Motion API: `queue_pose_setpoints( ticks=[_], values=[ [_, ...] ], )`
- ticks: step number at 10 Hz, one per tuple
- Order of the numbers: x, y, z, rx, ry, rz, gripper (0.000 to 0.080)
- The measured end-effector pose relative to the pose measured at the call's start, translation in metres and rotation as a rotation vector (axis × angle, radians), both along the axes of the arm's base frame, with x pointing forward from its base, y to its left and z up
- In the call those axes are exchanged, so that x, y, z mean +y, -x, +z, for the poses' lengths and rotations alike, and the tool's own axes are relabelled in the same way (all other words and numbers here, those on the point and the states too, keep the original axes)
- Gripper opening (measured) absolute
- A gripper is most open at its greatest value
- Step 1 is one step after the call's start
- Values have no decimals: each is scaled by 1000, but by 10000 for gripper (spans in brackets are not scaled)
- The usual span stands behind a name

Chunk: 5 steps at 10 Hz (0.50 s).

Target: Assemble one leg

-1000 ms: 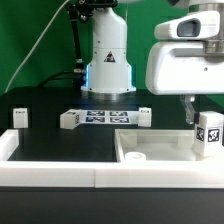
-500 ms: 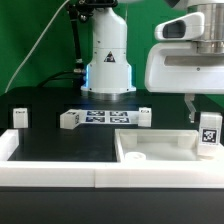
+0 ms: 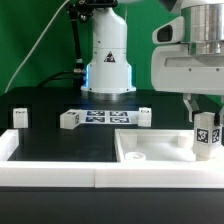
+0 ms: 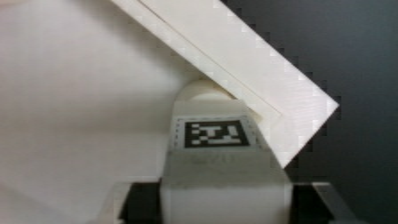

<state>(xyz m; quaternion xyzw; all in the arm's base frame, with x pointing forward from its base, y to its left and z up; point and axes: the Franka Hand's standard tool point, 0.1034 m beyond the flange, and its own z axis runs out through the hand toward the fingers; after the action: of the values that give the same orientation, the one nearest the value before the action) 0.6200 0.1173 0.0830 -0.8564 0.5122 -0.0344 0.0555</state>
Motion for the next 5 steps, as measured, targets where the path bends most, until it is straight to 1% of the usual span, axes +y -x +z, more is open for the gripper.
queue_pose_setpoints(
  ticks=[1, 2, 4, 5],
  values=[
    [0, 0, 0, 7, -18, -143, 292],
    [0, 0, 0, 10, -22, -212, 292],
    [-3, 0, -1, 24, -58, -325, 292],
    [-2, 0, -1, 31, -73, -407, 292]
  ],
)
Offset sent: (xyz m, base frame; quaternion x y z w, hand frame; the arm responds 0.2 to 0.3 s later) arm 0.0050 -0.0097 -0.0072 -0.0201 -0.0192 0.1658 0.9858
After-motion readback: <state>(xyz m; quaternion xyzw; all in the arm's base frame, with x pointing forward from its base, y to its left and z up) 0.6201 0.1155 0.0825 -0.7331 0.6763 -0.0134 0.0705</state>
